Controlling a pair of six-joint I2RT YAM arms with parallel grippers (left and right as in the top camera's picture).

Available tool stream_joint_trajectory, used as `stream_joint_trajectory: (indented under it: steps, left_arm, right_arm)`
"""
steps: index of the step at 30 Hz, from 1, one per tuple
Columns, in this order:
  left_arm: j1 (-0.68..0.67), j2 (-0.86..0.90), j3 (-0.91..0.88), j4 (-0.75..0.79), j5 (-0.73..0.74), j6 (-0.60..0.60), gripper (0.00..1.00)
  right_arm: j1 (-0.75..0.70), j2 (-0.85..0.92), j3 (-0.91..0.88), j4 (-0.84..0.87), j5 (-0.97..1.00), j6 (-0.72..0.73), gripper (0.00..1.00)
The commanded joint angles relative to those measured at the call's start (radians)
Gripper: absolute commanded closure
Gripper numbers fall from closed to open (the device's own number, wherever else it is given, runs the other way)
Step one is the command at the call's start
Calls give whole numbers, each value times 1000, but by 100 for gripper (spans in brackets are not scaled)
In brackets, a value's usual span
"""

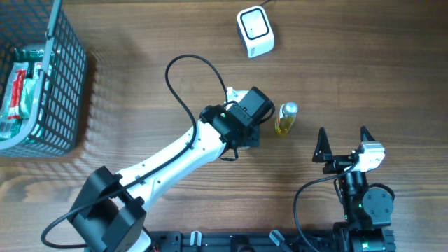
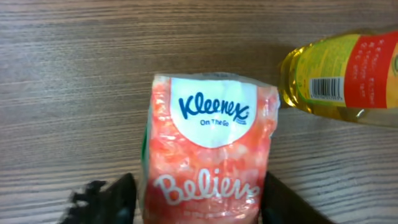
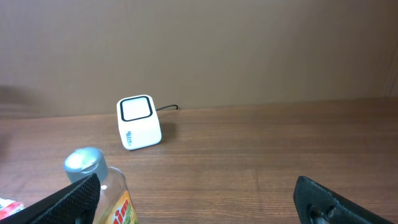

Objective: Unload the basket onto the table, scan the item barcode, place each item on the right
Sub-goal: 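Carry the Kleenex pack with the left gripper and place it beside the bottle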

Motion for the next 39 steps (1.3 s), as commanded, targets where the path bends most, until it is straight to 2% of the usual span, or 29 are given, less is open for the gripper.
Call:
stream_joint_trajectory:
  steps: [1,7,11,15,20,23,24,25,26,29,39]
  left_arm:
    - [-2,-9,6,-2,12,3,52]
    - [-2,-9,6,-30,21,3,55]
    - [-2,-9,6,-43,94,3,59]
    - [-2,-9,6,-47,118,3,56]
    - [-2,-13,6,-50,117,3,35]
    - [-2,-24,7,-50,117,3,30]
    - [-2,-31,7,-55,116,3,19]
    - [-1,-36,7,-60,111,3,12]
    - [0,-43,7,-70,91,3,0]
    - [24,-90,7,-104,38,3,0]
    - [175,-342,7,-99,39,3,0]
  right_arm:
    - [-6,-1,-2,2,13,0,0]
    - [-6,-1,-2,2,13,0,0]
    - [-6,-1,-2,3,13,0,0]
    - [-6,-1,-2,2,13,0,0]
    - [-6,-1,-2,2,13,0,0]
    - [-6,-1,-2,2,13,0,0]
    - [-6,-1,-2,2,13,0,0]
    - [-6,-1,-2,2,13,0,0]
    - [-6,-1,-2,2,13,0,0]
    - [-6,-1,-2,2,13,0,0]
    - [-6,-1,-2,2,13,0,0]
